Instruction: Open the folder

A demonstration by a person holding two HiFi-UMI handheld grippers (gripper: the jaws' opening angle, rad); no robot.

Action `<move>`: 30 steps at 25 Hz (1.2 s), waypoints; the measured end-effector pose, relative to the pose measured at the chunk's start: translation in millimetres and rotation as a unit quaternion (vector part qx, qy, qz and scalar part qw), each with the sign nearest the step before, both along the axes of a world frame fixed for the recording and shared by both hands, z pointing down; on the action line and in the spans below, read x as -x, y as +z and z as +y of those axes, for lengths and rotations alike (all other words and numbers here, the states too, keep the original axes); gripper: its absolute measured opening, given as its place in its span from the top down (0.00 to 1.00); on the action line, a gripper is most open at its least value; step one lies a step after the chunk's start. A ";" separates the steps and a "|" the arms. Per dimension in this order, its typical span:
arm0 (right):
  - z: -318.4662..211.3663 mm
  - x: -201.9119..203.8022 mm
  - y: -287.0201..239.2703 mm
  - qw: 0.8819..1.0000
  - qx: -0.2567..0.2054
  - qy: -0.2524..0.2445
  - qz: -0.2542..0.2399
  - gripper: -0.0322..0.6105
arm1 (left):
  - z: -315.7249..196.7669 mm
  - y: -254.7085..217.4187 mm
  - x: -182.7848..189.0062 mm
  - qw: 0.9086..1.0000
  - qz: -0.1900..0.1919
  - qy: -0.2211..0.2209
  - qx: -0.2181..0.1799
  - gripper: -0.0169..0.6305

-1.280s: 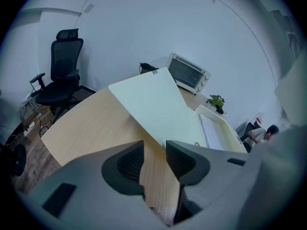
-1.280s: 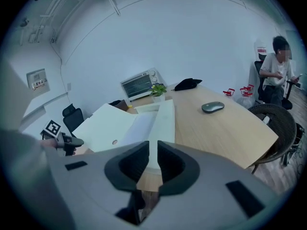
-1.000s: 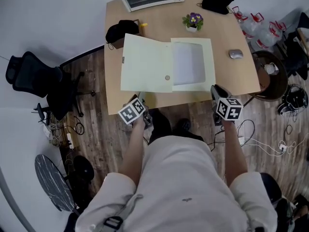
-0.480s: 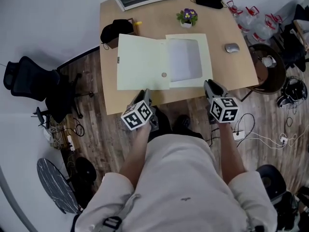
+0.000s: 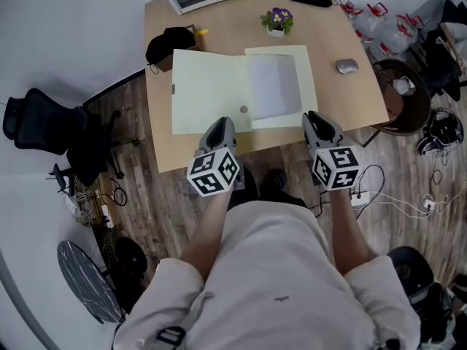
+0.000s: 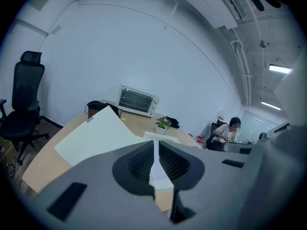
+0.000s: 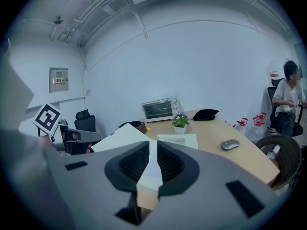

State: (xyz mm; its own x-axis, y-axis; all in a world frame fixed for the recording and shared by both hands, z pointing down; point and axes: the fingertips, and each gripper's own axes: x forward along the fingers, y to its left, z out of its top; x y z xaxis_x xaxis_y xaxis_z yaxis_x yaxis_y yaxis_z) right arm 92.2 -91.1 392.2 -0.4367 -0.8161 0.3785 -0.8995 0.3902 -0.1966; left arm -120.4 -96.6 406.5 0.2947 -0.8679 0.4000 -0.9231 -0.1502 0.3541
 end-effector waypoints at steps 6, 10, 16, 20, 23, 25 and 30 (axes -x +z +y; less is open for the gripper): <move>5.2 8.6 -15.7 1.000 -0.014 -0.004 -0.005 0.89 | -0.1 -27.0 -26.7 0.998 -0.033 0.044 -0.039 0.95; 8.0 14.4 -18.6 1.000 -0.016 -0.010 -0.006 0.91 | -1.9 -33.7 -41.9 0.995 -0.037 0.070 -0.054 0.96; 9.2 18.5 -21.8 1.000 -0.020 -0.013 -0.008 0.94 | -0.6 -34.9 -53.9 0.993 -0.048 0.090 -0.061 0.97; 6.9 15.3 -24.4 1.000 -0.022 -0.011 -0.004 0.95 | 0.0 -37.3 -65.3 0.990 -0.058 0.108 -0.068 0.97; 4.7 15.7 -24.5 1.000 -0.019 -0.010 -0.003 0.95 | -2.4 -38.0 -70.2 0.989 -0.056 0.116 -0.068 0.97; 4.2 16.1 -25.3 1.000 -0.019 -0.010 -0.004 0.95 | -3.6 -38.6 -72.4 0.989 -0.057 0.119 -0.067 0.97; 3.7 12.2 -26.1 1.000 -0.018 -0.008 0.002 0.95 | -3.4 -39.5 -79.2 0.988 -0.056 0.125 -0.066 0.97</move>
State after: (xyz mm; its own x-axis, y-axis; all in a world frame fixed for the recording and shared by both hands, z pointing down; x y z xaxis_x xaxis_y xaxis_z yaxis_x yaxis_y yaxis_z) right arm 80.0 -87.4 366.2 -0.4480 -0.8224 0.3505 -0.8940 0.4113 -0.1777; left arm -41.2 -100.0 367.0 0.4671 -0.8202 0.3302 -0.8834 -0.4168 0.2144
